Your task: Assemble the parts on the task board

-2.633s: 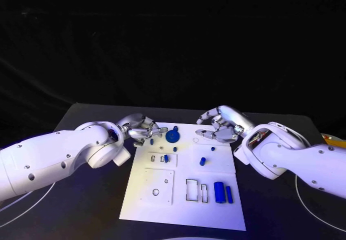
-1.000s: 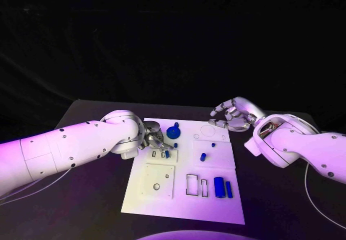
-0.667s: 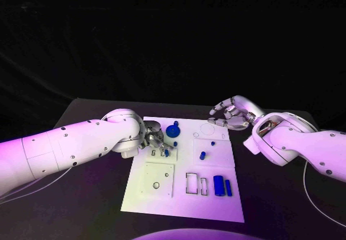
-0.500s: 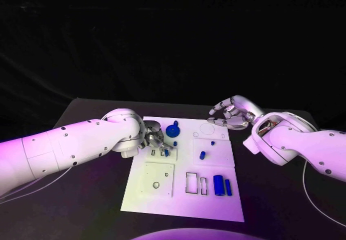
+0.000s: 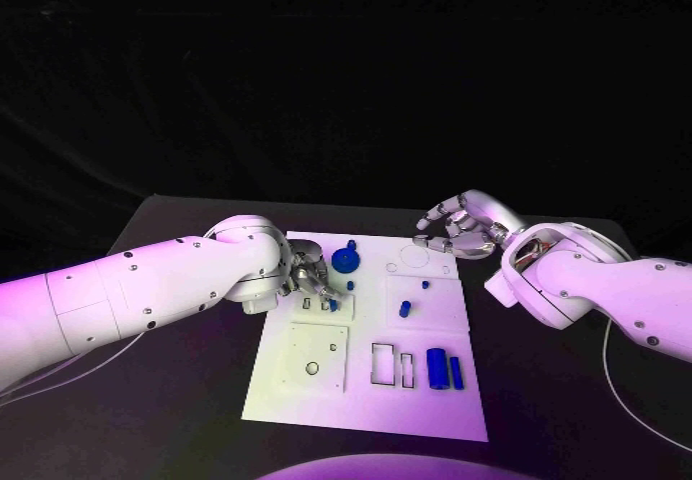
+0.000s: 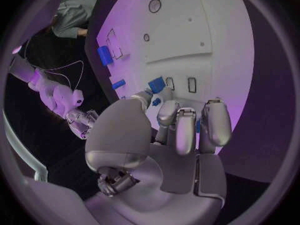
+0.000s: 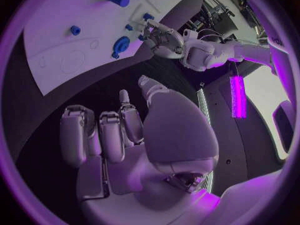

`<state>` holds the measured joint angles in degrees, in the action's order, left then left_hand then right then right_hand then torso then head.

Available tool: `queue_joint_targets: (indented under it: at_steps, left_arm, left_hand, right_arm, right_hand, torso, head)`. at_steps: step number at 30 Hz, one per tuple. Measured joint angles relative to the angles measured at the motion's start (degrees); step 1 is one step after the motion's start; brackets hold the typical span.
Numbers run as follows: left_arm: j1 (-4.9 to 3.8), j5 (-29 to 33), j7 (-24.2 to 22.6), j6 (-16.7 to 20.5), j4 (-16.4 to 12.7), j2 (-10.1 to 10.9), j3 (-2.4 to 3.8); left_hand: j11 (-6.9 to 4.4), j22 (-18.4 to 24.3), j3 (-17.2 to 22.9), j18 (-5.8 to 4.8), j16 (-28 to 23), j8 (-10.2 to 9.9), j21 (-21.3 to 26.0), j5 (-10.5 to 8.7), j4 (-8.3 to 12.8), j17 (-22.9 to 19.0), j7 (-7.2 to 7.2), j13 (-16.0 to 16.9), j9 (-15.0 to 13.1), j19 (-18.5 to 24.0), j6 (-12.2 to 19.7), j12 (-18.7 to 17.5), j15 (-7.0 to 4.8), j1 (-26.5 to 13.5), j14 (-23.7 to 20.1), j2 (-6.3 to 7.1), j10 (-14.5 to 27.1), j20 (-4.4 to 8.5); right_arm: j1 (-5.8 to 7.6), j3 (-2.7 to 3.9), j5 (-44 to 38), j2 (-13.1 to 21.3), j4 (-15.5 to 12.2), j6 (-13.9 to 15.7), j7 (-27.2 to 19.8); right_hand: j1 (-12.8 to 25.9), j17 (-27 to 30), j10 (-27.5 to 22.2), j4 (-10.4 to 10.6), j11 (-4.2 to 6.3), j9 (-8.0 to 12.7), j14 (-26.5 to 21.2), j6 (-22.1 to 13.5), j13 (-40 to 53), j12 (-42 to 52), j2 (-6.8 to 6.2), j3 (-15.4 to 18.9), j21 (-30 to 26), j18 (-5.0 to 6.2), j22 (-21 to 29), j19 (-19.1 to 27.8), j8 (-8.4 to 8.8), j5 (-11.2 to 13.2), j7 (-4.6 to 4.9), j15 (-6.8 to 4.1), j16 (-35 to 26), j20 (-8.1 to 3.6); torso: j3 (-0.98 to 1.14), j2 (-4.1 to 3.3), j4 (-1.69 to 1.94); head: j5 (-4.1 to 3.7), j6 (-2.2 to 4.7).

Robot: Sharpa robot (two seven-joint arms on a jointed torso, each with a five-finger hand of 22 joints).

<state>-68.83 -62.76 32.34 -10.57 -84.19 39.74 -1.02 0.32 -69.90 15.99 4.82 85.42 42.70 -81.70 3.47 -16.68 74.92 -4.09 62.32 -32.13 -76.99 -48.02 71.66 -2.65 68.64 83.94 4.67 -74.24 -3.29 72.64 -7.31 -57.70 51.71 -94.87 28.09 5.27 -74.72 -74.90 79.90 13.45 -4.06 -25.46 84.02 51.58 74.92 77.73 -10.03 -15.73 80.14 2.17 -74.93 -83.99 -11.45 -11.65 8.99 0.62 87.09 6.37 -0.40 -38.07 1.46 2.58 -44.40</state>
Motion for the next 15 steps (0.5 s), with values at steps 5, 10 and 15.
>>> queue_joint_targets:
  at_steps: [5,10,15]
  left_arm:
    - [-0.01,0.04,0.00,-0.17,0.19,-0.13,-0.07]
    - [-0.02,0.08,-0.05,-0.36,0.38,-0.33,-0.18]
    - [-0.03,0.13,-0.08,-0.52,0.49,-0.40,-0.29]
  left_hand:
    - [0.00,0.00,0.16,0.00,0.00,0.00,0.00,0.00,-0.16,0.00,0.00,0.00,0.00,0.00,0.00,0.00,0.00,0.00,0.00,0.00,0.00,0.00]
    - [0.00,-0.07,0.15,0.00,0.00,0.00,0.00,0.00,-0.16,0.00,0.00,0.01,0.00,0.00,0.00,0.00,0.00,-0.02,0.00,0.01,0.00,0.00]
    - [0.00,-0.22,1.33,0.01,0.00,0.00,0.00,0.00,-0.15,0.00,0.00,0.03,-0.06,0.00,0.00,0.00,-0.02,0.79,0.02,0.00,0.00,0.00]
  right_arm:
    - [-0.02,0.00,-0.01,-0.06,0.02,0.00,0.00]
    - [-0.04,0.00,-0.02,-0.08,0.02,0.06,-0.04]
    - [-0.06,-0.01,-0.02,-0.09,0.02,0.12,-0.11]
  right_hand:
    - [0.00,-0.05,0.00,0.00,0.00,-0.06,0.00,0.00,0.00,0.00,0.00,0.00,0.00,0.00,0.00,0.00,0.00,-0.32,0.00,0.00,0.00,0.00]
    - [0.00,-0.05,0.00,0.00,0.00,-0.06,0.00,0.00,0.00,0.00,0.00,0.00,0.00,0.00,0.01,0.00,0.00,-0.32,0.00,0.00,0.00,0.00]
    - [0.00,-0.04,0.00,0.00,0.00,-0.12,-0.19,0.00,0.00,0.00,0.00,0.00,0.00,0.00,0.01,0.00,0.00,-0.32,0.00,-0.19,0.00,0.00]
  torso:
    - [0.00,0.00,0.01]
    - [-0.04,-0.01,-0.02]
    - [-0.04,-0.04,-0.02]
  head:
    - [0.00,-0.04]
    - [0.00,-0.07]
    - [0.00,-0.14]
